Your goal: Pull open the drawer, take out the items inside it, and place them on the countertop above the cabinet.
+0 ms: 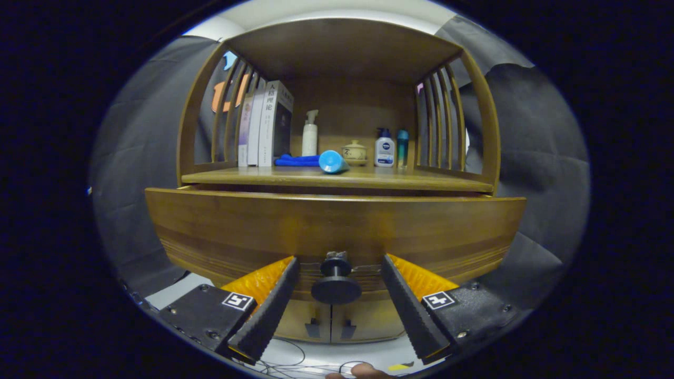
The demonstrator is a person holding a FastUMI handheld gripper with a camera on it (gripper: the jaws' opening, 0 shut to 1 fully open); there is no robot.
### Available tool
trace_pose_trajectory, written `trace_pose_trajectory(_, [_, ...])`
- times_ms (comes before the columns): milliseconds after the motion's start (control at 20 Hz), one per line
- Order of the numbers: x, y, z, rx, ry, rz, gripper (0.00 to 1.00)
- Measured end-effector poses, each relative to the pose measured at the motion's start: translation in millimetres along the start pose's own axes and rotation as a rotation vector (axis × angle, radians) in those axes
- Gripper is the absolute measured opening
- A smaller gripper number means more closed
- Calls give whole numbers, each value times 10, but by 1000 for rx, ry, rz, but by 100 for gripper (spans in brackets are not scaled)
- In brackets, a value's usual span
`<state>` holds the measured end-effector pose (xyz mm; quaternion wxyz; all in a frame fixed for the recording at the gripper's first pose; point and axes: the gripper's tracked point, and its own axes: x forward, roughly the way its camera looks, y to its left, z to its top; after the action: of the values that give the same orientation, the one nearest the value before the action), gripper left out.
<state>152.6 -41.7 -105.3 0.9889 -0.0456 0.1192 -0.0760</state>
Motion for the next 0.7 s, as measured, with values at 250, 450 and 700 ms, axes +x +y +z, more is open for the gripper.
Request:
trace_pose_trajectory(250, [430,12,119,-11,25,-9,100])
trace_pose_trajectory(450, [441,38,73,-48,22,-33,100])
trace_pose_trajectory(700, [21,127,175,-32,1,18,100])
